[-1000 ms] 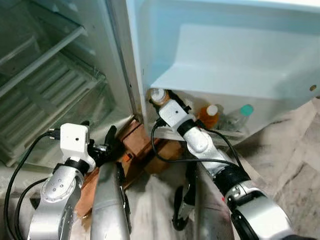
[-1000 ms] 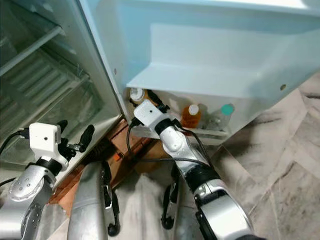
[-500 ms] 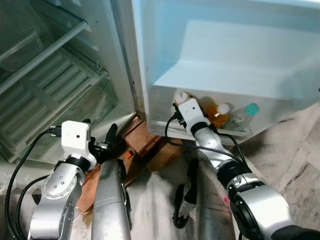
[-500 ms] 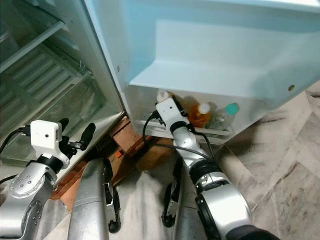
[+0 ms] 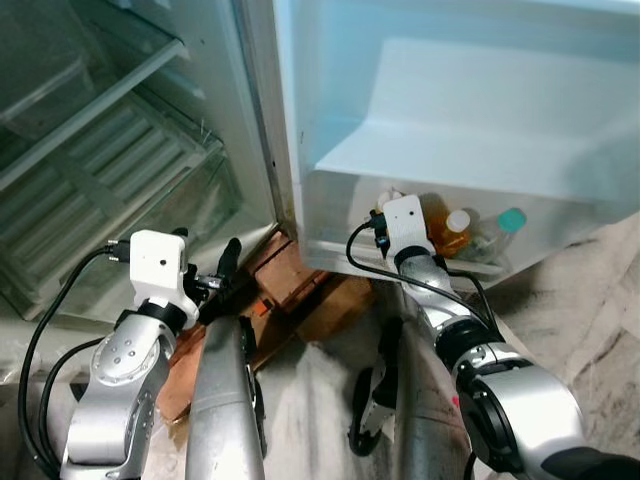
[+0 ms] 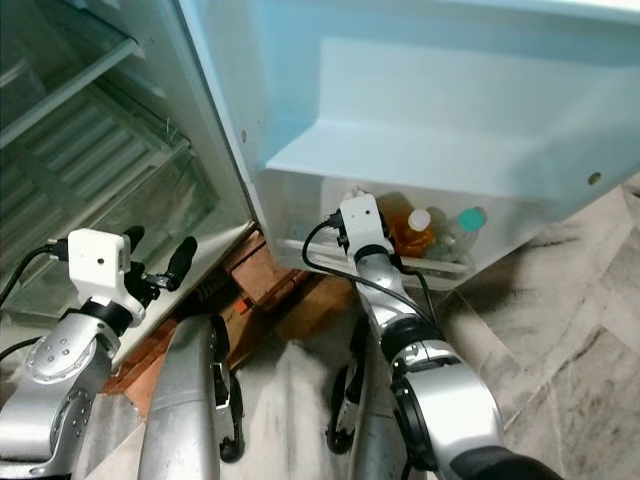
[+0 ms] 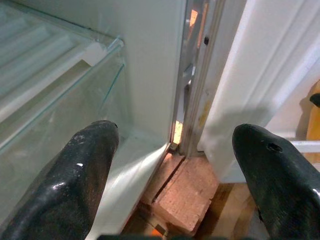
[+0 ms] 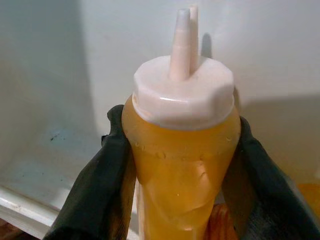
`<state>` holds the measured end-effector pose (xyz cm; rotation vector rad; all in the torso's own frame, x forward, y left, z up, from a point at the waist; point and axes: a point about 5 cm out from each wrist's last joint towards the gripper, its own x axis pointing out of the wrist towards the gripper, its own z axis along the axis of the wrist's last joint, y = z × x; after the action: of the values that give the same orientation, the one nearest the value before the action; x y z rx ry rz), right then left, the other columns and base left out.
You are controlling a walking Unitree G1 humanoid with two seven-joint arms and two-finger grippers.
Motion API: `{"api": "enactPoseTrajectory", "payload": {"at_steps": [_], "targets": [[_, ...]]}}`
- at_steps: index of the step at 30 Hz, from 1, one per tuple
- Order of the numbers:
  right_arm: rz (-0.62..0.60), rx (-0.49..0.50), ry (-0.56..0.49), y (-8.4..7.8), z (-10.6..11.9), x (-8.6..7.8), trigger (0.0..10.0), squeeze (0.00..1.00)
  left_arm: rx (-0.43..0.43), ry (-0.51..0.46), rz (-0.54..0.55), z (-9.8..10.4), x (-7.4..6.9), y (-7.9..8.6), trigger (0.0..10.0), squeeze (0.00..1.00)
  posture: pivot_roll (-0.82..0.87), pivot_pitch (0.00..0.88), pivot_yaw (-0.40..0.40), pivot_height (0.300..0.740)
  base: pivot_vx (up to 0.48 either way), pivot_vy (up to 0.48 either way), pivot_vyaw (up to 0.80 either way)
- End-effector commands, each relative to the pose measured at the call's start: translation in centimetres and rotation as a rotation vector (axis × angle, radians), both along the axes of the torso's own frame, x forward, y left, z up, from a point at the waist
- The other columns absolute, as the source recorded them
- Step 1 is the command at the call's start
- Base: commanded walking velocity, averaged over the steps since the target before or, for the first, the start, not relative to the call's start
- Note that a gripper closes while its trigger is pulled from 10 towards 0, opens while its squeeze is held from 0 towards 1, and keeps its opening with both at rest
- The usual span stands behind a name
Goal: Restocking fridge
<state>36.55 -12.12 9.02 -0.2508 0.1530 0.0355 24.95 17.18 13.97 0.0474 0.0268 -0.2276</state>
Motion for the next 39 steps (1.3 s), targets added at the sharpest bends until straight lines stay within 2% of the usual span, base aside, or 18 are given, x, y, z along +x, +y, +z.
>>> {"api": "enactPoseTrajectory", "payload": {"at_steps": [1,8,9,15,16,17,19,20,21,29,34,39], "targets": [[-0.096,0.031,-0.004,-1.4,-0.1,0.0,10.0,0.0,0.011,0.022,0.009,-0.6,-0.2,0.1,10.0,0.0,0.22,0.319,-0.009,0.571,0.0,0.0,0.0],[-0.16,0.098,-0.024,-1.5,-0.1,-0.2,10.0,0.0,0.009,0.021,0.008,-0.7,-0.1,0.0,10.0,0.0,0.21,0.311,-0.009,0.571,0.0,0.0,0.0],[-0.171,0.1,-0.029,-1.5,-0.1,-0.3,10.0,0.11,0.009,0.019,0.006,-0.7,0.0,0.0,10.0,0.0,0.21,0.31,-0.008,0.571,0.0,0.0,0.0],[-0.204,0.105,-0.033,-1.8,-0.3,-0.5,10.0,0.13,0.008,0.013,0.003,-0.6,0.3,-0.1,10.0,0.0,0.21,0.301,-0.009,0.571,0.0,0.0,0.0],[-0.216,0.101,-0.036,-2.0,-0.3,-0.6,10.0,0.35,0.008,0.012,0.003,-0.6,0.4,-0.2,10.0,0.0,0.21,0.298,-0.01,0.571,0.0,0.0,0.0],[-0.22,0.103,-0.04,-2.1,-0.3,-0.6,10.0,0.67,0.008,0.01,0.002,-0.6,0.4,-0.2,10.0,0.0,0.21,0.297,-0.01,0.571,0.0,0.0,0.0],[-0.22,0.102,-0.04,-2.2,-0.3,-0.6,10.0,0.67,0.008,0.01,0.002,-0.6,0.4,-0.2,10.0,0.0,0.21,0.296,-0.01,0.571,0.0,0.0,0.0],[-0.224,0.098,-0.043,-2.4,-0.2,-0.6,10.0,0.97,0.008,0.01,0.002,-0.6,0.4,-0.2,10.0,0.0,0.21,0.295,-0.01,0.571,0.0,0.0,0.0],[-0.226,0.097,-0.046,-2.5,-0.2,-0.6,10.0,1.0,0.007,0.009,0.002,-0.7,0.4,-0.2,10.0,0.0,0.21,0.293,-0.011,0.571,0.0,0.0,0.0],[-0.218,0.077,-0.075,-2.3,0.5,-0.6,10.0,1.0,0.007,0.006,0.0,-0.7,0.6,-0.2,10.0,0.0,0.2,0.278,-0.008,0.571,0.0,0.0,0.0],[-0.194,0.101,-0.087,-1.9,1.0,-0.6,10.0,1.0,0.008,0.001,-0.006,-0.7,0.9,-0.3,10.0,0.0,0.2,0.269,-0.003,0.571,0.0,0.0,0.0],[-0.145,0.093,-0.112,-1.5,2.3,-0.5,10.0,1.0,0.009,-0.004,-0.013,-0.7,1.3,-0.4,10.0,0.0,0.18,0.241,0.003,0.571,0.0,0.0,0.0]]}}
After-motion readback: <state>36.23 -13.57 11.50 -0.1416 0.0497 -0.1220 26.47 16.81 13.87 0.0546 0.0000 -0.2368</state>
